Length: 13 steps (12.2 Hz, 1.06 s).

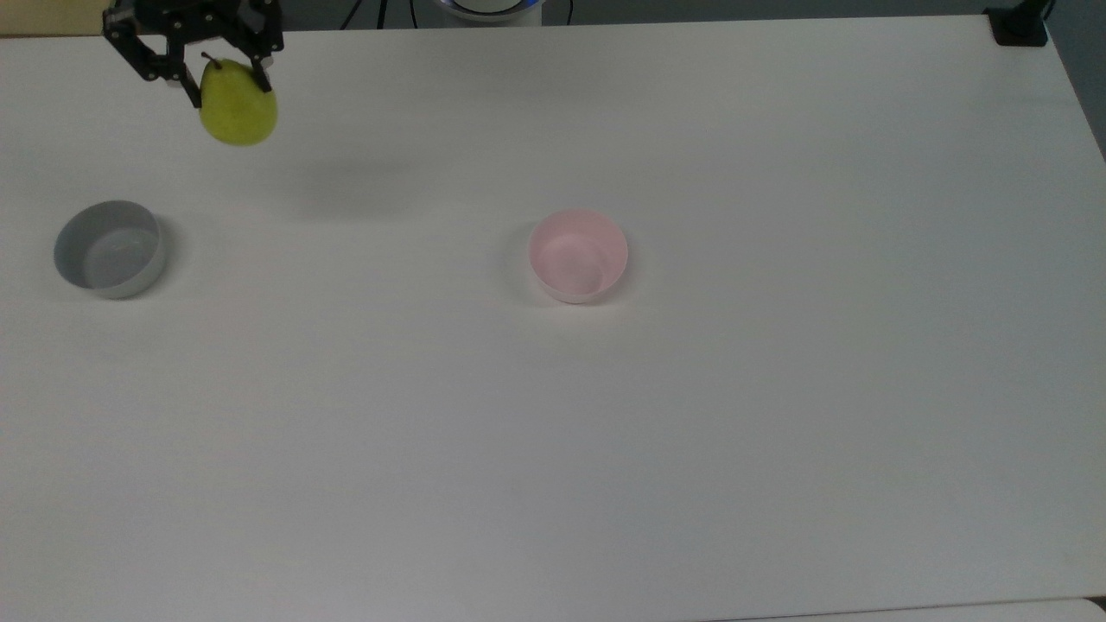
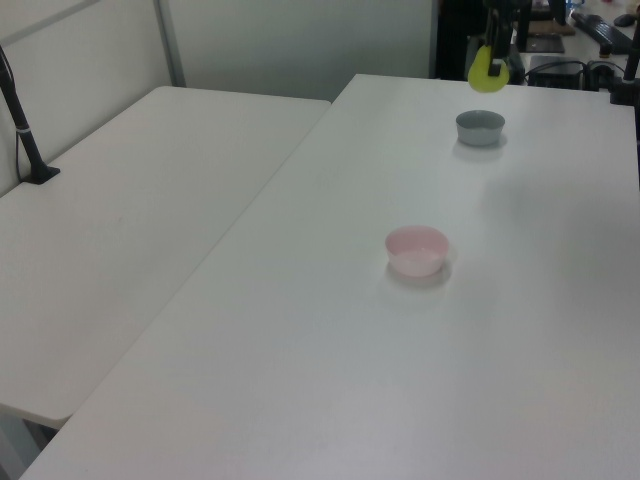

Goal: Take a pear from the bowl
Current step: 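Carry the pear toward the grey bowl and lower it, then set the pear on the table beside the grey bowl and open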

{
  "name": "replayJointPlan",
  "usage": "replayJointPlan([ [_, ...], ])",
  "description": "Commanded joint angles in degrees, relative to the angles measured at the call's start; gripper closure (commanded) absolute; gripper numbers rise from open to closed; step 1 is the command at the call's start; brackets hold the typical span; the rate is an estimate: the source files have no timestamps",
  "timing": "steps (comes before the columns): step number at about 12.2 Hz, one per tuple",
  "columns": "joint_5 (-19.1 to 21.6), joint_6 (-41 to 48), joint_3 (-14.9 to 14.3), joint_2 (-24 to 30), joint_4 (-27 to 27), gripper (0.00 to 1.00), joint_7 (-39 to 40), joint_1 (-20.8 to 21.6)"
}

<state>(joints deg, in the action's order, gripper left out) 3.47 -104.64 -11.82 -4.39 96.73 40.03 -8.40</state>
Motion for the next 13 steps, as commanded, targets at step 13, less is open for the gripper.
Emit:
replayJointPlan([
  [13,12.8,-25.4,-3.1,-15.5,9.8,1.0,4.1,-0.2],
])
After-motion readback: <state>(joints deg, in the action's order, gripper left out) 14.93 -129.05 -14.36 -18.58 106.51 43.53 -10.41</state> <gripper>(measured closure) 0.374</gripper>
